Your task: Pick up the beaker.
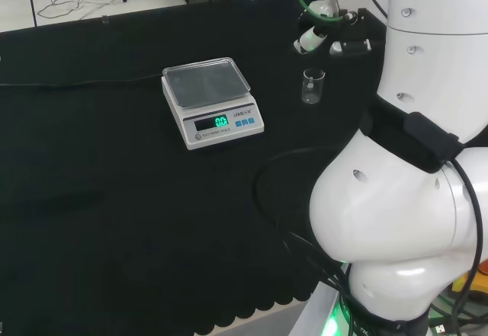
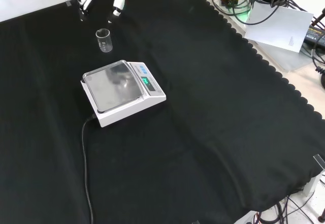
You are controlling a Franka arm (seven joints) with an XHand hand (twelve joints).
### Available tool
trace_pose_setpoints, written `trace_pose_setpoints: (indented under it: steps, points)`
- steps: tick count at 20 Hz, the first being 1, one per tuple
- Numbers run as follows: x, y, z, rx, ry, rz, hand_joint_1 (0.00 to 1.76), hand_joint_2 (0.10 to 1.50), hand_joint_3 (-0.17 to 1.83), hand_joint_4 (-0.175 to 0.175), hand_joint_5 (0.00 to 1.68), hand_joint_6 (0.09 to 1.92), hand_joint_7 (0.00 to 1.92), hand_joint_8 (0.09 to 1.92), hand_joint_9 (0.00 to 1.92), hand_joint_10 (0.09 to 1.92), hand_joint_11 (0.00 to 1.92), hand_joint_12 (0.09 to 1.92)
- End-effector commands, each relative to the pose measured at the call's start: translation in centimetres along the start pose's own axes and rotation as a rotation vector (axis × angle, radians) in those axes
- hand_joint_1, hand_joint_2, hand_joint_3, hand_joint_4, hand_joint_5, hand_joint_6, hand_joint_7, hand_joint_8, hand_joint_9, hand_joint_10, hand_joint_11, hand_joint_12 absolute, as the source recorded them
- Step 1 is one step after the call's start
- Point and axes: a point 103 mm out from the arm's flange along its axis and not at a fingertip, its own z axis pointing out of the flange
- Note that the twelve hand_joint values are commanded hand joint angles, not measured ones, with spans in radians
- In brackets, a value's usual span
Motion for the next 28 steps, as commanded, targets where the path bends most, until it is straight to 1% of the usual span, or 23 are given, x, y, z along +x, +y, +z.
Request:
trace_pose_setpoints:
  steps: [1,3,6,7,11,16,20,21,22,23,25,28]
  points:
    - [-1.2,0.6,2.1,0.019,0.015,0.019,0.69,0.80,0.51,-0.045,0.47,0.26,0.30,0.77,0.39,0.87,0.00,1.47]
    - [-1.5,0.6,2.5,0.017,0.022,0.023,0.69,0.80,0.52,-0.045,0.44,0.33,0.30,0.78,0.39,0.87,0.01,1.47]
    - [-1.9,0.5,3.3,-0.021,0.024,0.028,0.69,0.80,0.53,-0.045,0.40,0.45,0.30,0.78,0.39,0.87,0.01,1.48]
    - [-2.0,0.5,3.7,-0.023,0.025,0.029,0.69,0.80,0.53,-0.046,0.39,0.47,0.30,0.78,0.39,0.87,0.01,1.48]
    - [-2.3,0.7,4.6,-0.009,0.035,0.037,0.69,0.79,0.53,-0.048,0.38,0.50,0.31,0.79,0.40,0.88,0.01,1.48]
    - [-2.0,1.1,5.4,0.002,0.031,0.032,0.70,0.79,0.53,-0.050,0.38,0.51,0.32,0.79,0.40,0.88,0.03,1.48]
    - [-1.7,1.7,6.0,0.031,0.029,0.028,0.70,0.79,0.53,-0.051,0.38,0.52,0.32,0.79,0.41,0.88,0.03,1.48]
    - [-1.6,1.8,6.1,0.055,0.028,0.029,0.69,0.79,0.53,-0.051,0.37,0.52,0.32,0.79,0.41,0.88,0.03,1.48]
    - [-1.6,2.0,6.2,0.091,0.022,0.027,0.68,0.76,0.51,-0.045,0.32,0.49,0.29,0.78,0.36,0.88,0.02,1.48]
    - [-1.5,2.2,6.3,0.108,0.018,0.025,0.66,0.73,0.49,-0.038,0.28,0.45,0.24,0.78,0.29,0.90,0.01,1.47]
    - [-1.5,2.3,6.6,0.122,0.013,0.023,0.63,0.69,0.43,-0.025,0.22,0.35,0.13,0.76,0.14,0.92,0.00,1.43]
    - [-1.6,2.3,6.7,0.123,0.017,0.026,0.62,0.67,0.39,-0.019,0.22,0.26,0.08,0.75,0.06,0.93,0.00,1.39]
